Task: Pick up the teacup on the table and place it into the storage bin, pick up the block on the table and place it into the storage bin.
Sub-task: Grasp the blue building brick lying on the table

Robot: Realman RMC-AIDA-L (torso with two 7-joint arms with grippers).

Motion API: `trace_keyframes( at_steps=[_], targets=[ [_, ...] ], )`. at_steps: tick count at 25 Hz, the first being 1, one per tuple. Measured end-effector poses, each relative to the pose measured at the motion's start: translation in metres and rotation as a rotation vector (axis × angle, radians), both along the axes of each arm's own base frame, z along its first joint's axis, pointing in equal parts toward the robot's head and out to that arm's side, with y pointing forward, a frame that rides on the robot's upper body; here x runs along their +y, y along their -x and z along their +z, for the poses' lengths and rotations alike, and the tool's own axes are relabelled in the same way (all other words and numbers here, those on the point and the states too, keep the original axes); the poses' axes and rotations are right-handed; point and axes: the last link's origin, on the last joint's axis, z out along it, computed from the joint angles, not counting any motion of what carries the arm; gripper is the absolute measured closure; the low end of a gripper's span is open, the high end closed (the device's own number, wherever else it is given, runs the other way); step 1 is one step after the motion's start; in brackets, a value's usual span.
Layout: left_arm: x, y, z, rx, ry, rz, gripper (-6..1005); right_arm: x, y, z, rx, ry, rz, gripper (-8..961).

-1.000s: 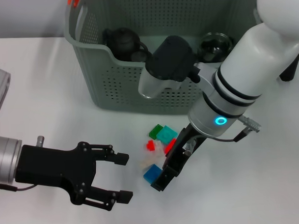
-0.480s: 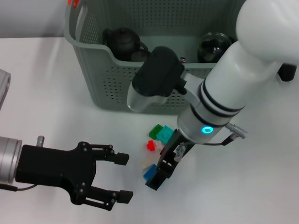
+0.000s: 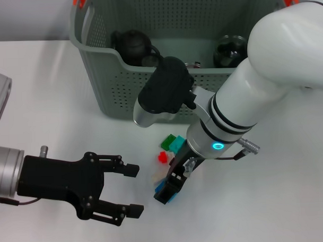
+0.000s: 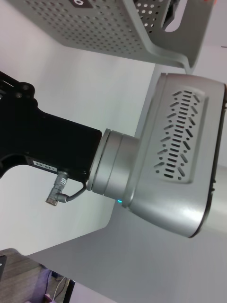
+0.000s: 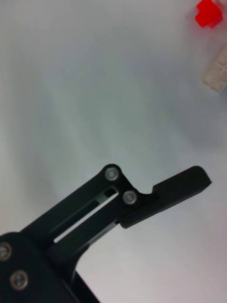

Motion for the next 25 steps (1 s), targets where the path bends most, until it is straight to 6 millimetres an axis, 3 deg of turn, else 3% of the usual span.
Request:
trace_keyframes(
  at_steps=[25],
  targets=[
    [0.0001, 0.0002, -0.0003, 0.0, 0.0, 0.002, 151, -0.0063, -0.0046, -0.0035, -0.033, 0.028, 0.021, 118]
  ],
)
